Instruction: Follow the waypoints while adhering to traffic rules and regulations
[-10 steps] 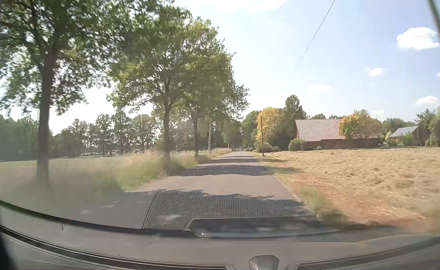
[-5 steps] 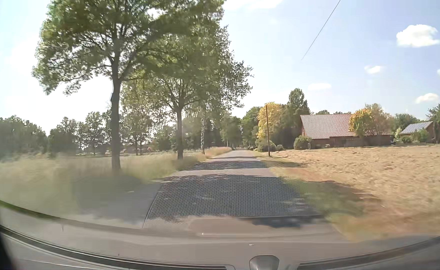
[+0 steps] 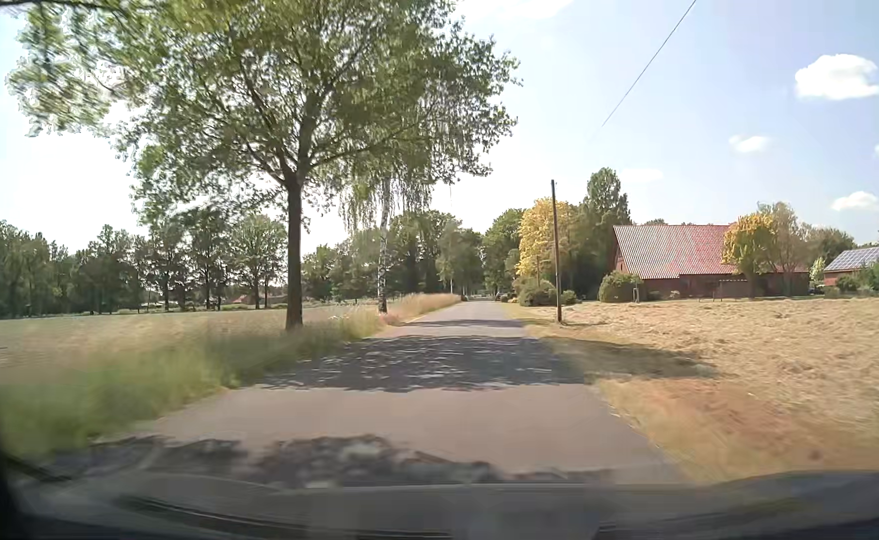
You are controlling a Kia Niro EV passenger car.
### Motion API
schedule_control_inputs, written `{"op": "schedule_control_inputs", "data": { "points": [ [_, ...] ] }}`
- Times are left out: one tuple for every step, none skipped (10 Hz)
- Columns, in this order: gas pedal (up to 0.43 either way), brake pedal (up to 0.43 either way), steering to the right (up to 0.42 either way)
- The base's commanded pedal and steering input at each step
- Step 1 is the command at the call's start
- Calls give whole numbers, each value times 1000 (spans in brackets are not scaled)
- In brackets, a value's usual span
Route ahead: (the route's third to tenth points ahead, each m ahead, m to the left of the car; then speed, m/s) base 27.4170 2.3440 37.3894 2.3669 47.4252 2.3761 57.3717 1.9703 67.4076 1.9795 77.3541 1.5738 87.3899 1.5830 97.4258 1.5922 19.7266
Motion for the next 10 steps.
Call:
{"op": "schedule_control_inputs", "data": {
  "points": [
    [189, 6, 5],
    [189, 6, 5],
    [189, 6, 4],
    [189, 6, 4],
    [189, 6, 3],
    [189, 6, 3],
    [189, 6, 3],
    [189, 6, 2],
    [189, 6, 2],
    [189, 6, 1]
  ]
}}
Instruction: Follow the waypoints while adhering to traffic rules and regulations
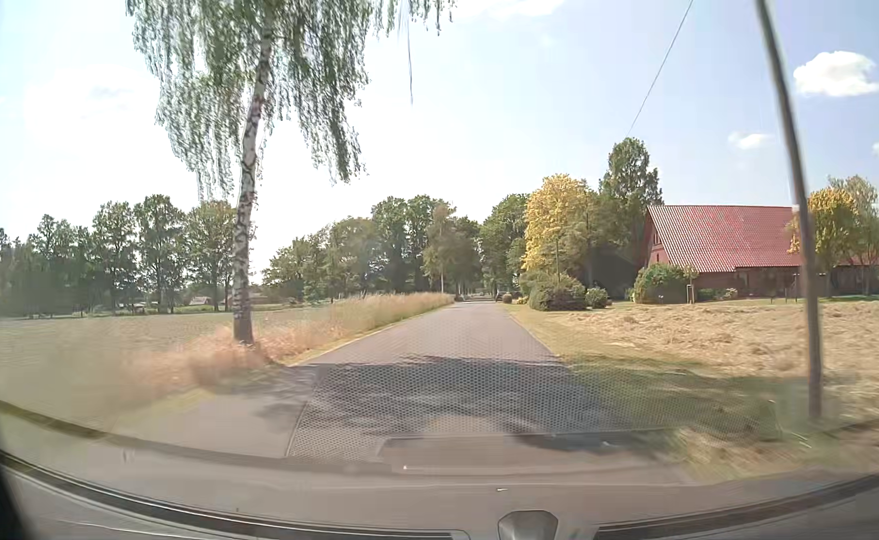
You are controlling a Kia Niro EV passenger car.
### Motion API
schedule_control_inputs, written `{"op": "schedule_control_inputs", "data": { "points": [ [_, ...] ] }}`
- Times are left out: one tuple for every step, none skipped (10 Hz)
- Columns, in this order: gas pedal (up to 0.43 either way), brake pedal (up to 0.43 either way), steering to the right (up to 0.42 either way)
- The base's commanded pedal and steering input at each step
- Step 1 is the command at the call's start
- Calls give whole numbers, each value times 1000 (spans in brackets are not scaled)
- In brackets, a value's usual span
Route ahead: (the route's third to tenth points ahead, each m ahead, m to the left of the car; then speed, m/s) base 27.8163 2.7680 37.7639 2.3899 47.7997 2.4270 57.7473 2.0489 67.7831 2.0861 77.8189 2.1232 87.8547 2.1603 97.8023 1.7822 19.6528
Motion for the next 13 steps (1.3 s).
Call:
{"op": "schedule_control_inputs", "data": {
  "points": [
    [189, 6, 1],
    [189, 6, 1],
    [189, 6, 1],
    [189, 6, 1],
    [189, 6, 1],
    [189, 6, 1],
    [189, 6, 1],
    [189, 6, 1],
    [189, 6, 1],
    [189, 6, 1],
    [189, 6, 1],
    [189, 6, 1],
    [189, 6, 1]
  ]
}}
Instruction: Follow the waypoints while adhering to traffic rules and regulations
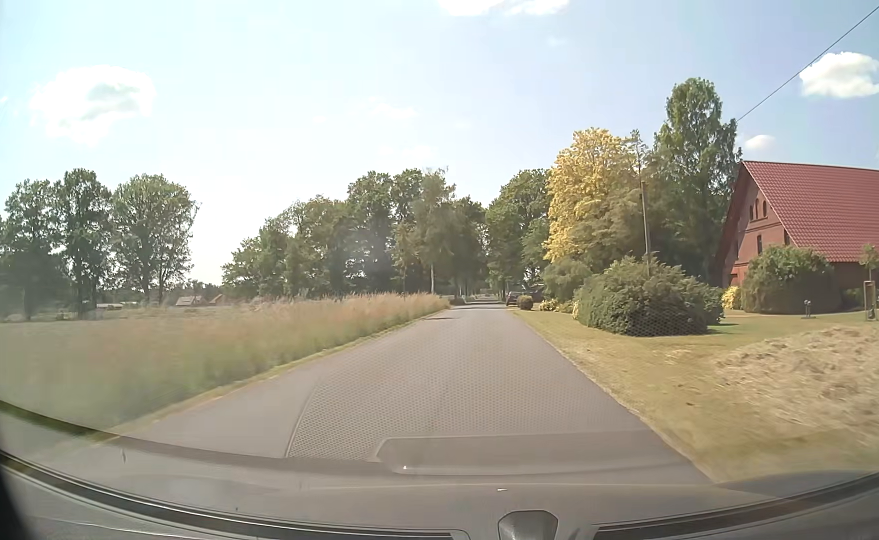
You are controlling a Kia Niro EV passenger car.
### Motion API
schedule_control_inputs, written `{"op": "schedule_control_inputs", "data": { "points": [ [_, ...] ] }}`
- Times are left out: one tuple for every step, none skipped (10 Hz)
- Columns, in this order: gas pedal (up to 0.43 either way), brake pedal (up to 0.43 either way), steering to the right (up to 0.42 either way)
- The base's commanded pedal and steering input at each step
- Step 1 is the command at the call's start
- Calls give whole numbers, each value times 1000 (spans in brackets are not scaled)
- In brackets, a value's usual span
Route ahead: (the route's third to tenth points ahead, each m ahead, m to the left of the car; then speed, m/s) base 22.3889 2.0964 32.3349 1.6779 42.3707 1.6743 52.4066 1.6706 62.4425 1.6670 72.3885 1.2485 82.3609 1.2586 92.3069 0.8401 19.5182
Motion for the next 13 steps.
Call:
{"op": "schedule_control_inputs", "data": {
  "points": [
    [189, 6, 3],
    [189, 6, 3],
    [189, 6, 4],
    [189, 6, 4],
    [189, 6, 4],
    [189, 6, 4],
    [189, 6, 4],
    [189, 6, 4],
    [189, 6, 4],
    [189, 6, 4],
    [189, 6, 4],
    [189, 6, 4],
    [189, 6, 4]
  ]
}}
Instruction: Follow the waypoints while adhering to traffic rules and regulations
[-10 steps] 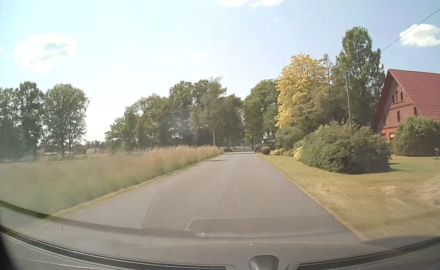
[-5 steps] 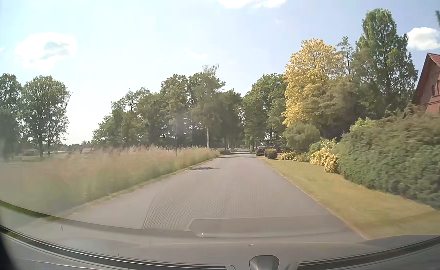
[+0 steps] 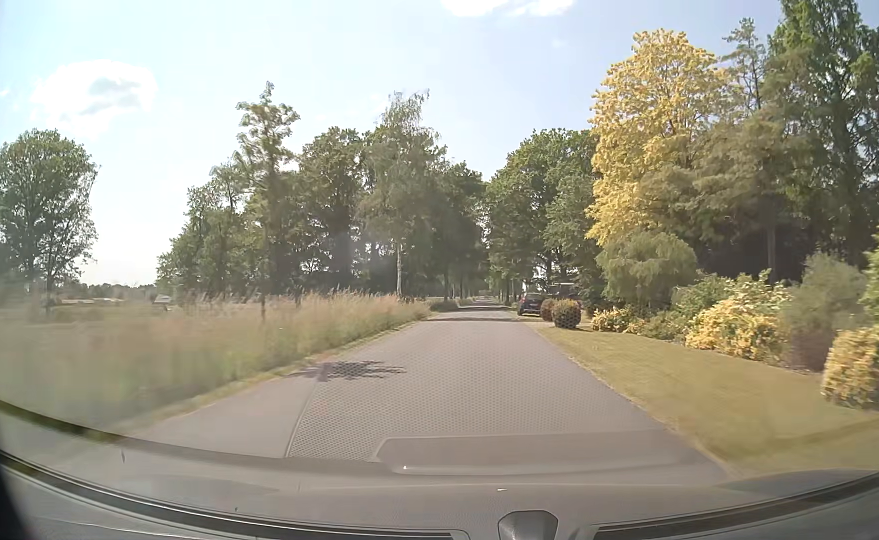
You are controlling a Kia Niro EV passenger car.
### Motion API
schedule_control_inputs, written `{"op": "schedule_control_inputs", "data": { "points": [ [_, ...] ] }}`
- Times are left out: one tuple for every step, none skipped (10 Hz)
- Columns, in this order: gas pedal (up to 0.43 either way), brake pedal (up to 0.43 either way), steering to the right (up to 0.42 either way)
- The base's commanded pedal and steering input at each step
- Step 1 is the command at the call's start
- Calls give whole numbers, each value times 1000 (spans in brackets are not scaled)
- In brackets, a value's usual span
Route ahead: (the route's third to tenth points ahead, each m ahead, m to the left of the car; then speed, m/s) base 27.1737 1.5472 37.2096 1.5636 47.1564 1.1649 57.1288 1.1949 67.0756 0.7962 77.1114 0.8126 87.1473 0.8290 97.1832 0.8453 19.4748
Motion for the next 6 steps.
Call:
{"op": "schedule_control_inputs", "data": {
  "points": [
    [189, 6, 4],
    [189, 6, 4],
    [189, 6, 4],
    [189, 6, 4],
    [189, 6, 4],
    [189, 6, 4]
  ]
}}
